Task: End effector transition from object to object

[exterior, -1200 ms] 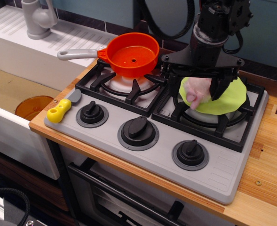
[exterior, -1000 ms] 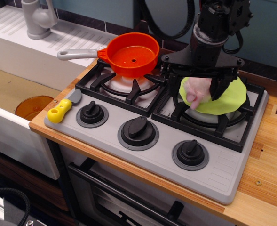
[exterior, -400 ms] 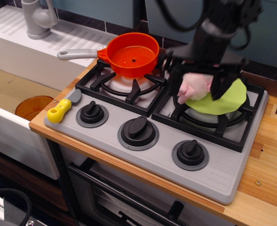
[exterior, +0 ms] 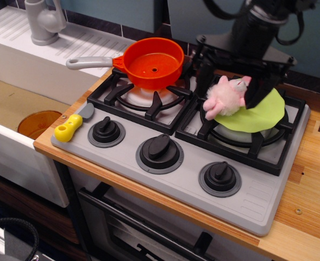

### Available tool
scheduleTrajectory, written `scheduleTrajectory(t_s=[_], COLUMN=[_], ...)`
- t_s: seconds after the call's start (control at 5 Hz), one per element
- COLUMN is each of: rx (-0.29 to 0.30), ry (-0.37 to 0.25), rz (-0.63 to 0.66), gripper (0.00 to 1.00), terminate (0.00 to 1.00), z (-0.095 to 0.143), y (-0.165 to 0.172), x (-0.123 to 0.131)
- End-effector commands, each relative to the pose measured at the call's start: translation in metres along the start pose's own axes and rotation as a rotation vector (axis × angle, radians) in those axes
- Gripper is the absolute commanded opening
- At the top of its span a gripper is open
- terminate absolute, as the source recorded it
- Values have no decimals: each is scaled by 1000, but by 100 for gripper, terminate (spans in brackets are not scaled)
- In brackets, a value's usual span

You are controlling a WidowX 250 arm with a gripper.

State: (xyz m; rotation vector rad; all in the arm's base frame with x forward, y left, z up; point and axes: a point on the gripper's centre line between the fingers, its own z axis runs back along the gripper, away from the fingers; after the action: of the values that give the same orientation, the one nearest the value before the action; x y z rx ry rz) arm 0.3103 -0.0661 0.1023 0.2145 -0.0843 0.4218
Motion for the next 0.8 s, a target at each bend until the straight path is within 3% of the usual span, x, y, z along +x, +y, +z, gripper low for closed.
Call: scheduleTrajectory(t_s=[0.0,0.2,0.6], rx=[-139,-160,-143], ry=[-129,-169,-235], rz=[-107,-151,-203], gripper=[100,100,100], terminate=[0,0,0], z=[8,-7,-17], y=[71,94,128], x=[25,32,43])
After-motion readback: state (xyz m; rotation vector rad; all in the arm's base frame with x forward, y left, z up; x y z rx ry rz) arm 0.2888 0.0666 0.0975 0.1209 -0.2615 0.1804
